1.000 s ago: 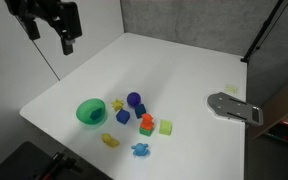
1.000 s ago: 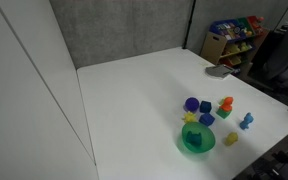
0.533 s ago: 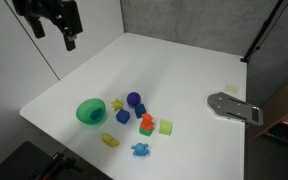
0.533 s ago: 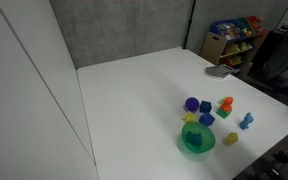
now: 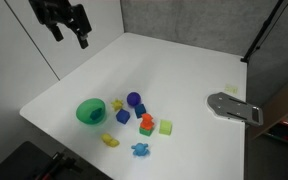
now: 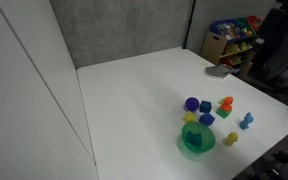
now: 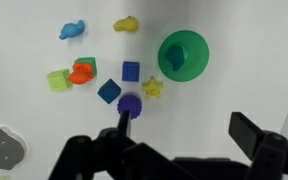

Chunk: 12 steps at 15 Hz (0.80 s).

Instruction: Put the orange toy in the green bowl

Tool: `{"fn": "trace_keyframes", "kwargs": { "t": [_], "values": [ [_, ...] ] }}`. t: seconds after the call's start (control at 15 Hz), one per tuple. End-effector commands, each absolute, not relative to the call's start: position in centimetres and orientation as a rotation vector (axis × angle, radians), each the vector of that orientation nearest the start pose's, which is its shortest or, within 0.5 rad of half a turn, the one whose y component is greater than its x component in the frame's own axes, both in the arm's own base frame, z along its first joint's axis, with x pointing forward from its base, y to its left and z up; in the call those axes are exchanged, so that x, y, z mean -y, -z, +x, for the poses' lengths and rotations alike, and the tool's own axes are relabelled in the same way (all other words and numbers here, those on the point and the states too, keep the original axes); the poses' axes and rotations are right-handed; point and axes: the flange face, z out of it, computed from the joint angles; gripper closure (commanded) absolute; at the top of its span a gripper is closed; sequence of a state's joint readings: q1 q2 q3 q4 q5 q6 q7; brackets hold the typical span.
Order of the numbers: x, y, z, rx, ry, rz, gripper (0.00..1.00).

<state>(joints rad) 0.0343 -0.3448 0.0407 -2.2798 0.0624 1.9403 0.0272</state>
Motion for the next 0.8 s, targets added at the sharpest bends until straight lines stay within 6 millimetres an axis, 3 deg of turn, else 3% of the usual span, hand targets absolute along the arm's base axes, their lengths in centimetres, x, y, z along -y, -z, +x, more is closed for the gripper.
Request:
{"fn": "trace_keyframes", "kwargs": {
  "t": [0.0, 0.73],
  "values": [
    [-3.2, -46.6, 46.2, -0.047, 0.018, -3.162, 0.0],
    [6.3, -36.2, 50.5, -0.265, -0.067, -3.196, 0.0]
  ]
}}
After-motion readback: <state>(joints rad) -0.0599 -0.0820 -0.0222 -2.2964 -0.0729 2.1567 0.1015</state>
